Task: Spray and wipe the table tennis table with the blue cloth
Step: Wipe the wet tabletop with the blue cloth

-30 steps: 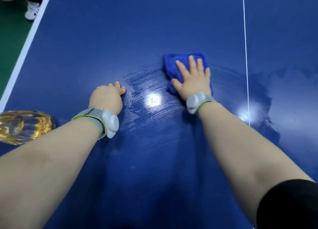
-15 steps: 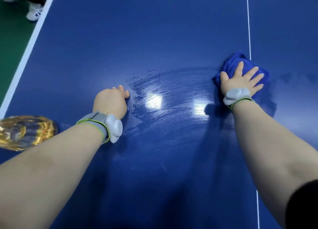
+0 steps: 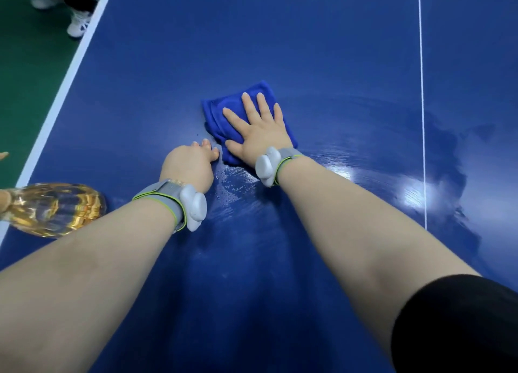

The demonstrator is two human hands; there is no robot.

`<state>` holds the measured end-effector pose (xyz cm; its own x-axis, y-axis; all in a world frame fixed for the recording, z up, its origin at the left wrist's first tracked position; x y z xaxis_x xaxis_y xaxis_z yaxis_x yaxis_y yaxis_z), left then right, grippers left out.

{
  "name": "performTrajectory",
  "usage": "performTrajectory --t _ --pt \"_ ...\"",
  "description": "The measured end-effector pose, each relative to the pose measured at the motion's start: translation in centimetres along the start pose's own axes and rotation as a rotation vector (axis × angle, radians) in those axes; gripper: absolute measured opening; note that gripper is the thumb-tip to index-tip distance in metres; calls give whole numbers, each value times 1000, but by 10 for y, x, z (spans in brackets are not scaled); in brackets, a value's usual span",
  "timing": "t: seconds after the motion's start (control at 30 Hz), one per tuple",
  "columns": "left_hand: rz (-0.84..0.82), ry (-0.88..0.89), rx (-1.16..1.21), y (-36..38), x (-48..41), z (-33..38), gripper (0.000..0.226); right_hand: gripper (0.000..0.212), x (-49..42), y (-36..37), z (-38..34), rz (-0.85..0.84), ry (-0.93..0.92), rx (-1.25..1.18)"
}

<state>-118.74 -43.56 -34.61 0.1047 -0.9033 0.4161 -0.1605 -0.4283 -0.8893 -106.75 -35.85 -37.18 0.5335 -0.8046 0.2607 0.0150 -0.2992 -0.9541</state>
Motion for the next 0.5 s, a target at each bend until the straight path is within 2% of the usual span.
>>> performTrajectory --t 0.1,0.33,0.4,0.5 --pt "-19 -1 38 5 -2 -4 59 68 5 -6 40 67 110 -13" --pt "-19 -21 98 10 -3 -8 63 69 87 -12 221 125 794 -102" --pt "-20 -19 108 12 -3 -8 65 70 114 -8 245 129 943 -146" --pt "-23 -21 111 11 -2 -6 65 71 121 -5 242 122 1018 -154"
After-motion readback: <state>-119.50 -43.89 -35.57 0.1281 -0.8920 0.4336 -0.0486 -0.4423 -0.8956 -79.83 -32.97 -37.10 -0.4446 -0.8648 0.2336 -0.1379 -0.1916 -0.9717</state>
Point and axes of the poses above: each hand's wrist, its own x-axis away from the middle knuckle, its own y-axis out of the palm, z = x × y, the point moved 4 cm from there along -x, towards the middle knuckle, and after that the axes turned 2 degrees about -y, right-handed, at the moved point
